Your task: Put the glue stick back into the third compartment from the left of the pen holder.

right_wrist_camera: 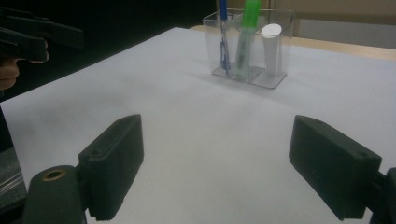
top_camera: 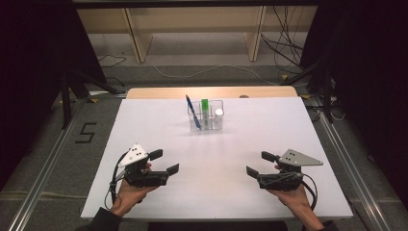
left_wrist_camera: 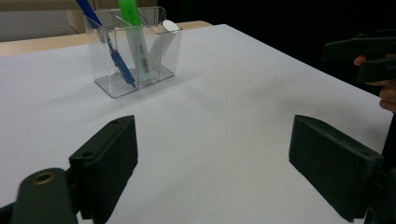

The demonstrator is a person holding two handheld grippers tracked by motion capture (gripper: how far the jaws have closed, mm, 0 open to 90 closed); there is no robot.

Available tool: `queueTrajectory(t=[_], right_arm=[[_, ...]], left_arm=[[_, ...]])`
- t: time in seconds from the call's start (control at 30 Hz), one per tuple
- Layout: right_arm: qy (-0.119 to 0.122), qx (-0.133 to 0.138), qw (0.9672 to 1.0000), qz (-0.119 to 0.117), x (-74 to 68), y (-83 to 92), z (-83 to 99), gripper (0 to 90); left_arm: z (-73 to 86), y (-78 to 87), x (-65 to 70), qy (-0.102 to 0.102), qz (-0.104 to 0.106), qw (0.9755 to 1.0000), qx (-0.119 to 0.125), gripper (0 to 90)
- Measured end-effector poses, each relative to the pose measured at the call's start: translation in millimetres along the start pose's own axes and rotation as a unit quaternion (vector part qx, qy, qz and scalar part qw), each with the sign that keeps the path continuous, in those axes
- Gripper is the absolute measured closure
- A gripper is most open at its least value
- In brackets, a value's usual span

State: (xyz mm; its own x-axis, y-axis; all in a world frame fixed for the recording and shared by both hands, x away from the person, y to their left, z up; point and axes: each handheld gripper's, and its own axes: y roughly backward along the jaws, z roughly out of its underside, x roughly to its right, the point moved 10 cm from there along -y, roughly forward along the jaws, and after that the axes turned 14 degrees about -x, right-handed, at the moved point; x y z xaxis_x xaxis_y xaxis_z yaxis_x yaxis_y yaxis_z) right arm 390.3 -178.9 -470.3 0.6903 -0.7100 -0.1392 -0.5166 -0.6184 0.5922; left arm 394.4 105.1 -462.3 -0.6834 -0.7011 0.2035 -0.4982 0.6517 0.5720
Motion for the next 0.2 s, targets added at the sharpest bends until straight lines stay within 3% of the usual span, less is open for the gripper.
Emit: queueTrajectory(t=[0.2], right_arm=[[-0.001, -0.002, 1.0, -0.002, -0.1, -1.3, 0.7, 18.7]], left_arm=[[-0.3, 0.3, -0.8, -0.001, 0.0, 1.0, 0.001, 15.1]])
